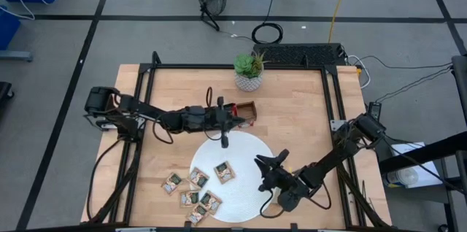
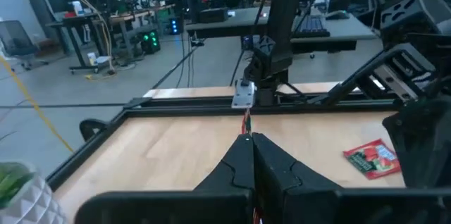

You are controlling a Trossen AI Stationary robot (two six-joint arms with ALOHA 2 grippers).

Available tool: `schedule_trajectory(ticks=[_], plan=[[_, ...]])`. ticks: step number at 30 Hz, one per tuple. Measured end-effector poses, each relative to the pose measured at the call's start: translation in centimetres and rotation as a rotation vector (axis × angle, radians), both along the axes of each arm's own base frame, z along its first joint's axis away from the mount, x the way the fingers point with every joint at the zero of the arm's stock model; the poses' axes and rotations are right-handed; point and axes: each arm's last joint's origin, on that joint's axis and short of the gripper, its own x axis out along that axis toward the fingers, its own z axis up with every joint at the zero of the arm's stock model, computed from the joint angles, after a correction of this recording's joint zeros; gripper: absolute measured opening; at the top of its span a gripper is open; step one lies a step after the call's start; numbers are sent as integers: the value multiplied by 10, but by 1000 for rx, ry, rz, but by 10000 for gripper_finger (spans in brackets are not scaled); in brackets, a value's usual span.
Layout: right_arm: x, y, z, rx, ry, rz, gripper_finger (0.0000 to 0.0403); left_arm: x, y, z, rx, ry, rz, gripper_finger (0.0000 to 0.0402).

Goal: Pick & Place Tea
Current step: Put the strawberry tea bag into the wooden organizer

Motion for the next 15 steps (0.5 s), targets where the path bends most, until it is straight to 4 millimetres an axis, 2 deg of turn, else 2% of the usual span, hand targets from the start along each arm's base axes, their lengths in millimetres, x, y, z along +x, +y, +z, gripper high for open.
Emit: schedule_trajectory(ticks=[7, 11, 15], plan=[[-13, -19, -2, 257, -25, 109, 56, 3, 8, 3, 5, 11, 23, 0], [-28, -34, 0, 406, -17, 175, 55, 5, 9, 5, 5, 29, 25, 0], [-44, -46, 1, 471, -12, 230, 54, 5, 8, 4, 5, 39, 24, 0]])
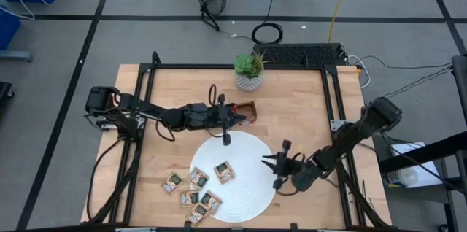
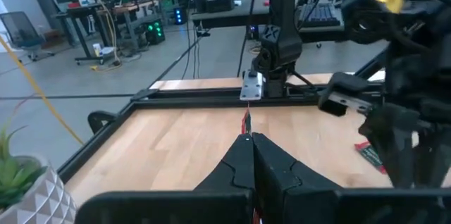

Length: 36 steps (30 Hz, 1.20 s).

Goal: Pick & Place Tea
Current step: Put the strawberry tea bag into the wooden organizer

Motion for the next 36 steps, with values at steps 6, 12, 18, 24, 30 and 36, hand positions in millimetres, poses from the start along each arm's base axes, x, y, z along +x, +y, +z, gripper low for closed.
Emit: schedule_trajectory(ticks=[6, 12, 18, 24, 30, 36], plan=[[-18, -14, 5, 133, -134, 45, 55, 0, 1, -1, -1, 12, 2, 0], [-16, -16, 44, 262, -316, 426, 61, 0, 1, -1, -8, 15, 2, 0], [-18, -34, 77, 350, -404, 613, 57, 0, 3, -1, -3, 11, 10, 0], [-21, -40, 87, 279, -447, 617, 55, 0, 5, -2, -13, 16, 16, 0], [-20, -40, 85, 274, -428, 615, 54, 0, 5, -3, -16, 27, 13, 0], [-20, -40, 84, 270, -414, 615, 54, 0, 5, -3, -18, 33, 13, 0]])
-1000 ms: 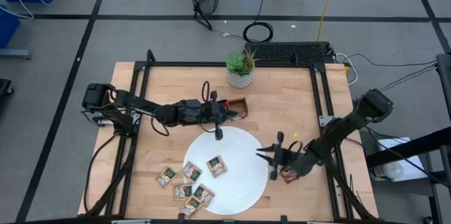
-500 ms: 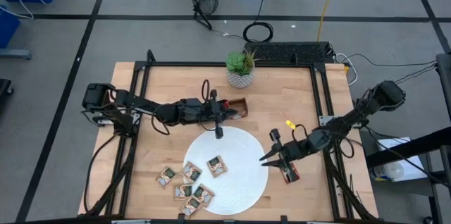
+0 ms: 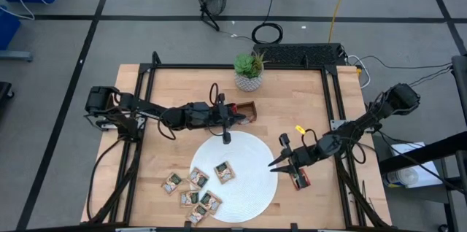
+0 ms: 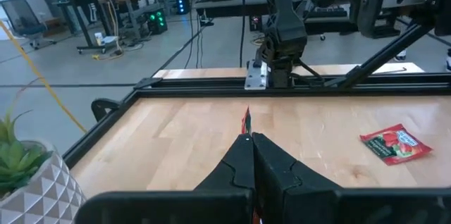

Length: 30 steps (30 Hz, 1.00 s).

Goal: Pick & Place Tea
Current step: Put the strawberry tea bag into the wooden organizer

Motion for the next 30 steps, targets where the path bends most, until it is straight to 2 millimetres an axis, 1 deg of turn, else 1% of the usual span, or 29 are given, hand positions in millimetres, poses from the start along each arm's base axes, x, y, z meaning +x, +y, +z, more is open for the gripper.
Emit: schedule_trajectory(ticks=[5, 8, 10, 12, 14, 20, 30], plan=[[0, 0, 4, -19, -48, -4, 54, 0, 0, 0, 0, 0, 0, 0], [3, -4, 19, 93, -113, -72, 54, 0, 0, 0, 0, 0, 0, 0], [9, -9, 26, 128, -40, -113, 54, 0, 0, 0, 0, 0, 0, 0], [18, -13, 26, 96, 88, -141, 54, 0, 0, 0, 0, 0, 0, 0], [22, -15, 23, 48, 168, -160, 54, 0, 0, 0, 4, 0, 0, 0], [21, -14, 27, 33, 122, -154, 54, 0, 0, 0, 6, 2, 0, 0], [19, -12, 23, 10, 155, -144, 54, 0, 0, -2, -3, 17, 1, 0]])
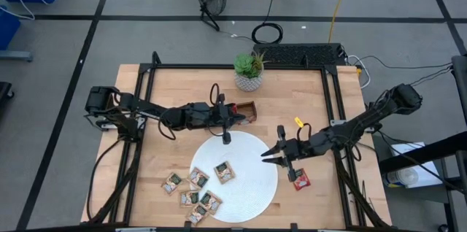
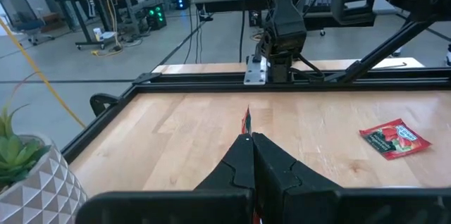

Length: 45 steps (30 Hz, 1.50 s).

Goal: Pick & Place Tea
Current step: Put the strawberry tea bag into the wooden organizer

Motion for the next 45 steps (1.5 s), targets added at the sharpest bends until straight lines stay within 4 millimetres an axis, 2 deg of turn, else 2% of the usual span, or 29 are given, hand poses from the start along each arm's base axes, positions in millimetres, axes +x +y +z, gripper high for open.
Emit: schedule_trajectory(ticks=[32, 38, 45], plan=[[0, 0, -3, -31, 26, -1, 54, 0, 1, -1, 12, 17, 4, 0], [-3, 2, -12, -77, 106, 13, 54, -9, 19, -6, 42, 136, 182, 0], [-7, 2, -24, -146, 212, 24, 54, -15, 37, -16, -2, 172, 220, 0]])
